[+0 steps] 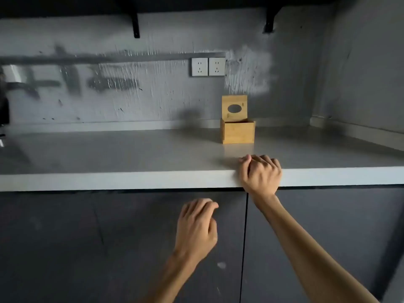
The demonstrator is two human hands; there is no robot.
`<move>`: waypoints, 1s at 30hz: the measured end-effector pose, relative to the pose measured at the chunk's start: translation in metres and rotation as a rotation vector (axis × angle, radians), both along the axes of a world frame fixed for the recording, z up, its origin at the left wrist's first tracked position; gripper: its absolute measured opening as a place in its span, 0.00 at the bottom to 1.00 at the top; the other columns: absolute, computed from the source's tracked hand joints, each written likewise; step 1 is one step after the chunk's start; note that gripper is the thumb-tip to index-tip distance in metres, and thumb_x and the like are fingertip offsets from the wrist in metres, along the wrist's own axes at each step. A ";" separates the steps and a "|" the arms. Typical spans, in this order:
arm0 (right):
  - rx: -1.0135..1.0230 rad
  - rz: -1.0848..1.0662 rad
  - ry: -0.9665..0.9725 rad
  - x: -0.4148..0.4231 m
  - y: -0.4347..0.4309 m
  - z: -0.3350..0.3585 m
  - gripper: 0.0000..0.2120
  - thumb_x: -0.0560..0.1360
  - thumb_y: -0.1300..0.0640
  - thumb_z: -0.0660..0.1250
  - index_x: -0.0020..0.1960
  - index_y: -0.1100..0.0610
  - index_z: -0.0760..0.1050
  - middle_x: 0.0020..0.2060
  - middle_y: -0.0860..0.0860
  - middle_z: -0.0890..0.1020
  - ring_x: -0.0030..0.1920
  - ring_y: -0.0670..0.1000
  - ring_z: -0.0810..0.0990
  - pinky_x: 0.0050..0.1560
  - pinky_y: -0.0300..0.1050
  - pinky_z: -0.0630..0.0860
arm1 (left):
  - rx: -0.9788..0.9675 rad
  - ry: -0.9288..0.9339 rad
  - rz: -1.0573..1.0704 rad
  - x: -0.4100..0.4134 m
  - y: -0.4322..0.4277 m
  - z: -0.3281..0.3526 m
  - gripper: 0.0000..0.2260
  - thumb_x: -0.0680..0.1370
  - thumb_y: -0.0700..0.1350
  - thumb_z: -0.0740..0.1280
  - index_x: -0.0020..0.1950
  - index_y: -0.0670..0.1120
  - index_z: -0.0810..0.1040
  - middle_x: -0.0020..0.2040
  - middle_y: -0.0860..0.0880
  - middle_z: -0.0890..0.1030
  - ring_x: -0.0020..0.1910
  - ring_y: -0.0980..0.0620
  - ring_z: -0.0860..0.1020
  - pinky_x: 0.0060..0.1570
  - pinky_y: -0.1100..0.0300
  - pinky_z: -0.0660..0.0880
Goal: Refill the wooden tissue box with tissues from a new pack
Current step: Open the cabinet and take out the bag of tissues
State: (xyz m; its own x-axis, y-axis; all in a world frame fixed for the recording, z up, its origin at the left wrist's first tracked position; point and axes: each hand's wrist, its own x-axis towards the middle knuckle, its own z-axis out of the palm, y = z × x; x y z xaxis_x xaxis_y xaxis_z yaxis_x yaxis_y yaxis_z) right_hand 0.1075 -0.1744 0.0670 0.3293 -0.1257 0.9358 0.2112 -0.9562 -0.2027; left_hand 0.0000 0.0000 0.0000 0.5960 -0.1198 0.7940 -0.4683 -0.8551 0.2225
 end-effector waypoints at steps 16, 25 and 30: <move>-0.033 0.063 0.186 -0.021 -0.003 -0.005 0.19 0.79 0.52 0.55 0.47 0.57 0.83 0.47 0.51 0.86 0.51 0.55 0.81 0.54 0.49 0.69 | -0.021 0.404 0.167 -0.015 -0.049 -0.004 0.21 0.79 0.61 0.51 0.68 0.53 0.64 0.72 0.54 0.62 0.76 0.50 0.49 0.67 0.27 0.52; -0.065 1.607 1.026 -0.154 0.138 -0.009 0.26 0.82 0.42 0.49 0.53 0.51 0.84 0.56 0.46 0.83 0.65 0.40 0.74 0.72 0.42 0.60 | -0.427 0.251 -0.089 -0.170 0.012 -0.002 0.08 0.76 0.48 0.57 0.44 0.44 0.72 0.51 0.53 0.72 0.60 0.52 0.69 0.61 0.55 0.68; -0.001 1.724 0.890 -0.176 0.215 -0.037 0.34 0.83 0.45 0.47 0.34 0.59 0.83 0.37 0.49 0.85 0.46 0.48 0.82 0.55 0.44 0.74 | -0.563 0.474 -0.114 -0.241 0.074 0.011 0.06 0.73 0.42 0.57 0.40 0.43 0.73 0.63 0.49 0.69 0.71 0.59 0.62 0.67 0.69 0.60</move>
State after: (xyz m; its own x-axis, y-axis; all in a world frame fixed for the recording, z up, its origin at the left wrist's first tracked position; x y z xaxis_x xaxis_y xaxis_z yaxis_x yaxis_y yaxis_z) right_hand -0.0685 0.0401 0.0296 0.3849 0.8021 0.4567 0.6298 0.1335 -0.7652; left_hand -0.2414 0.0738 0.0112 0.8979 0.1474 0.4147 -0.2926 -0.5039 0.8127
